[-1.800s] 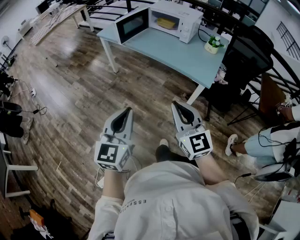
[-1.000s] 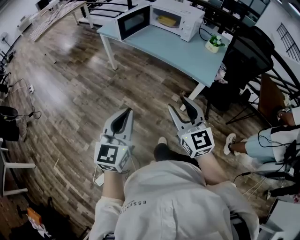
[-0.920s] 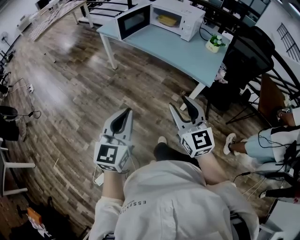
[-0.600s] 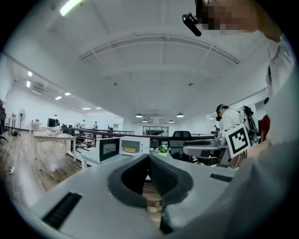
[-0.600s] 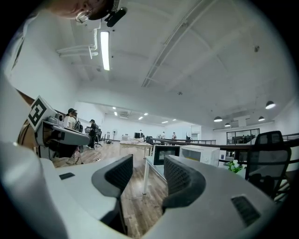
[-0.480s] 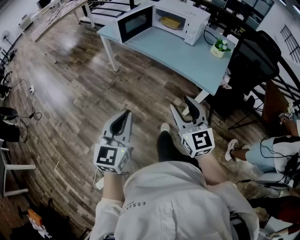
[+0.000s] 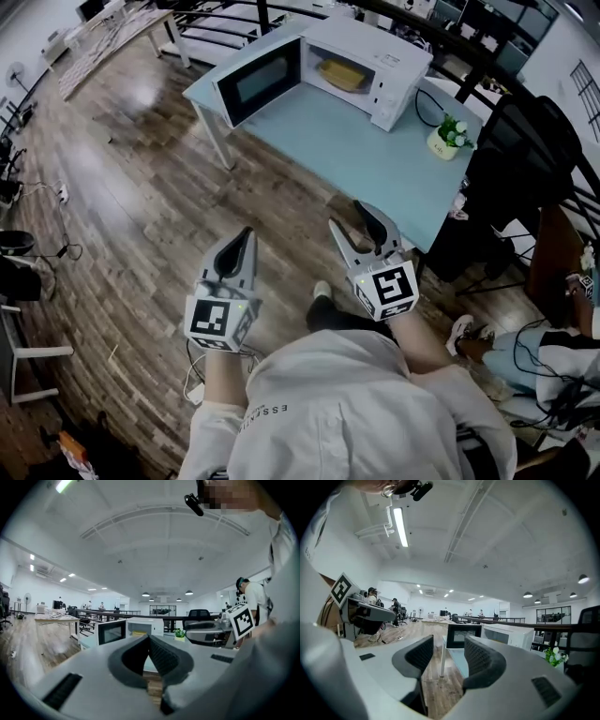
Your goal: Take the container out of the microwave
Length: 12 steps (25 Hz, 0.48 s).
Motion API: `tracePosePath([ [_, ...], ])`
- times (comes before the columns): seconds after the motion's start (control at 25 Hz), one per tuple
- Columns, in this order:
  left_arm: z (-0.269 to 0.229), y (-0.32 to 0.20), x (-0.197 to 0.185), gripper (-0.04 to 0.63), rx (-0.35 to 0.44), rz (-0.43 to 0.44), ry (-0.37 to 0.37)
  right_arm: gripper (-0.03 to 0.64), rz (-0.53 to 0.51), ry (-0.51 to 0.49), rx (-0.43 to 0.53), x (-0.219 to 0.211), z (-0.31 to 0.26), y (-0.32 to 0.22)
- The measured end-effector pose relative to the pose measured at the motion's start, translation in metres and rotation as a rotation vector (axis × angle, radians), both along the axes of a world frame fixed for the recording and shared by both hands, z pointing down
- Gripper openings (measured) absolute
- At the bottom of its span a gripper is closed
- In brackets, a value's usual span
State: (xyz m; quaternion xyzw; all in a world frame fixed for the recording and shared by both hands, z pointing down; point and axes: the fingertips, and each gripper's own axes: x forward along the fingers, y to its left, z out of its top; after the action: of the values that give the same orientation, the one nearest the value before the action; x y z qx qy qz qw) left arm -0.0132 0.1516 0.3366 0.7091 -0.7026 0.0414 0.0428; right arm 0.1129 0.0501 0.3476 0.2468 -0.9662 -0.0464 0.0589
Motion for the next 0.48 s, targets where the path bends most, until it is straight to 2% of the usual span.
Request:
tracePosePath([
  [0.24,-0.006,-0.108,-0.016,0.002,0.001,0.008,-0.029,0.199,0.003,-0.028,-0.028,-0.021,-0.01,-0.111],
  [0.48,0.002,-0.183,-0.026,0.002,-0.021,0.031,-0.03,0.199,0.02,0.021,-0.045,-0.033,0.005,-0.184],
])
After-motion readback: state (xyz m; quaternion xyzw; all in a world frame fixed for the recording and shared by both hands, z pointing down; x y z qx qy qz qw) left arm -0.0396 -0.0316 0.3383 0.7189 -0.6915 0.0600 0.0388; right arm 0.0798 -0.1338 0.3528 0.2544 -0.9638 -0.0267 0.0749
